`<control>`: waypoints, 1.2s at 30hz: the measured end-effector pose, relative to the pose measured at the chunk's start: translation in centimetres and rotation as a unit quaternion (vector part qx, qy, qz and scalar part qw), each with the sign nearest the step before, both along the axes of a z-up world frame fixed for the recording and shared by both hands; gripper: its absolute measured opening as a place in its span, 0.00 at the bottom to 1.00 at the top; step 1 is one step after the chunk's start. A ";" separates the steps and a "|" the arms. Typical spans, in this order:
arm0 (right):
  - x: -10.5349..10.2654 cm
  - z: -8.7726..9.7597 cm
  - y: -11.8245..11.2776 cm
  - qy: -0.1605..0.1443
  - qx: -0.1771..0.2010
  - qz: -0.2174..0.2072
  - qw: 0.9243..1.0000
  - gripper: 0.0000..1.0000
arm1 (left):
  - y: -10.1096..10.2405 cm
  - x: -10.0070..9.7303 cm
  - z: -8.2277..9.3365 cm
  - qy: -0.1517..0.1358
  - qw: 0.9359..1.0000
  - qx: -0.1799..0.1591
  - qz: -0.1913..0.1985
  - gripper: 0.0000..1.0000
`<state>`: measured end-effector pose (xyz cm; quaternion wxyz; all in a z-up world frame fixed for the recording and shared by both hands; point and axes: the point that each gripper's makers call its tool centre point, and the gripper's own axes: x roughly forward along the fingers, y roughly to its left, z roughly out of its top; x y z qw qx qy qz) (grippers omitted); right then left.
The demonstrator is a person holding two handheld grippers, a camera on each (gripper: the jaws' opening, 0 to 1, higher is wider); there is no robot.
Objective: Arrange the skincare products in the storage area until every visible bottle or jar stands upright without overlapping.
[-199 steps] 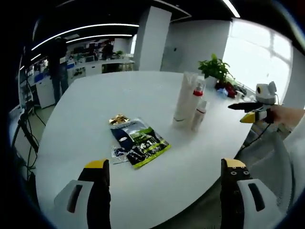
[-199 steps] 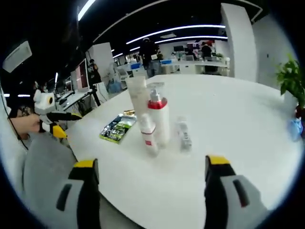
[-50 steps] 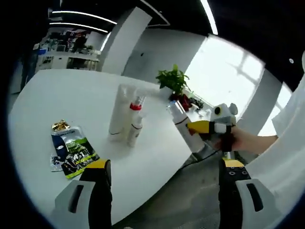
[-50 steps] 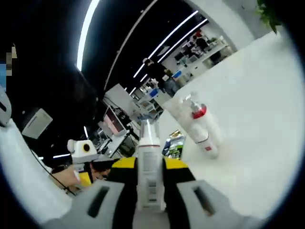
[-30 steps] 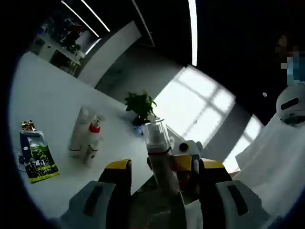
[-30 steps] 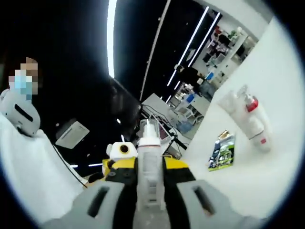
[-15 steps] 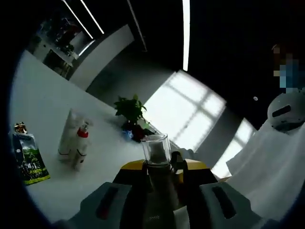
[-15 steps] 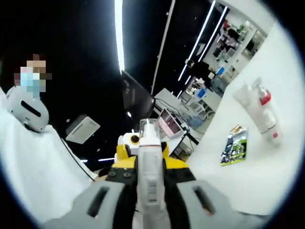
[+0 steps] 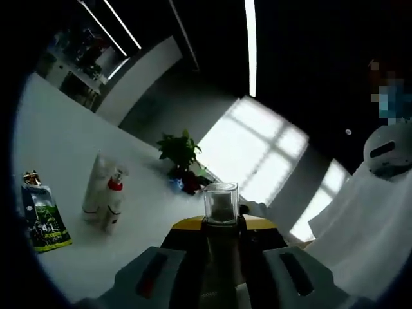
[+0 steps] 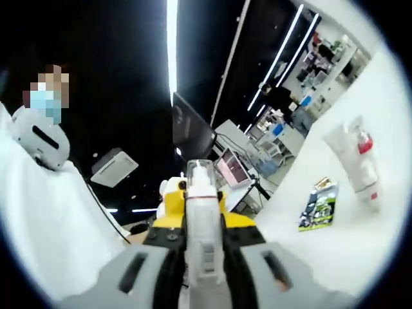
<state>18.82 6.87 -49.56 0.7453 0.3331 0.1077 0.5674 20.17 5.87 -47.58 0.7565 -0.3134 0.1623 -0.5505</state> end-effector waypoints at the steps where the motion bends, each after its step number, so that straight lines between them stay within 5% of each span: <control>1: 0.1 0.0 0.0 0.000 -0.001 -0.002 1.000 0.21 | -0.1 0.1 0.0 0.000 1.000 0.001 0.002 0.16; 11: 0.6 -0.6 -0.8 -0.006 -0.023 -0.016 1.000 0.27 | -0.5 0.7 0.3 -0.007 1.000 0.019 0.010 0.16; 16: 0.7 -1.1 -1.8 -0.003 -0.041 -0.028 0.999 0.28 | -0.4 1.0 0.0 -0.030 0.998 0.056 0.016 0.16; 20: 1.5 -1.5 -3.4 0.004 -0.053 -0.052 0.997 0.32 | -0.6 0.9 -1.2 -0.049 0.993 0.111 0.015 0.16; 24: 2.4 0.2 -3.9 0.003 -0.037 -0.064 0.997 0.33 | -1.2 0.3 -2.7 -0.063 0.985 0.159 0.001 0.16; 30: 2.7 0.9 -2.3 -0.015 -0.053 -0.058 0.997 0.36 | -1.9 -0.1 -3.7 -0.084 0.976 0.202 -0.010 0.16; 36: 2.9 -0.4 -1.0 -0.022 -0.096 -0.053 0.994 0.36 | -1.5 0.4 -4.1 -0.105 0.967 0.231 -0.003 0.16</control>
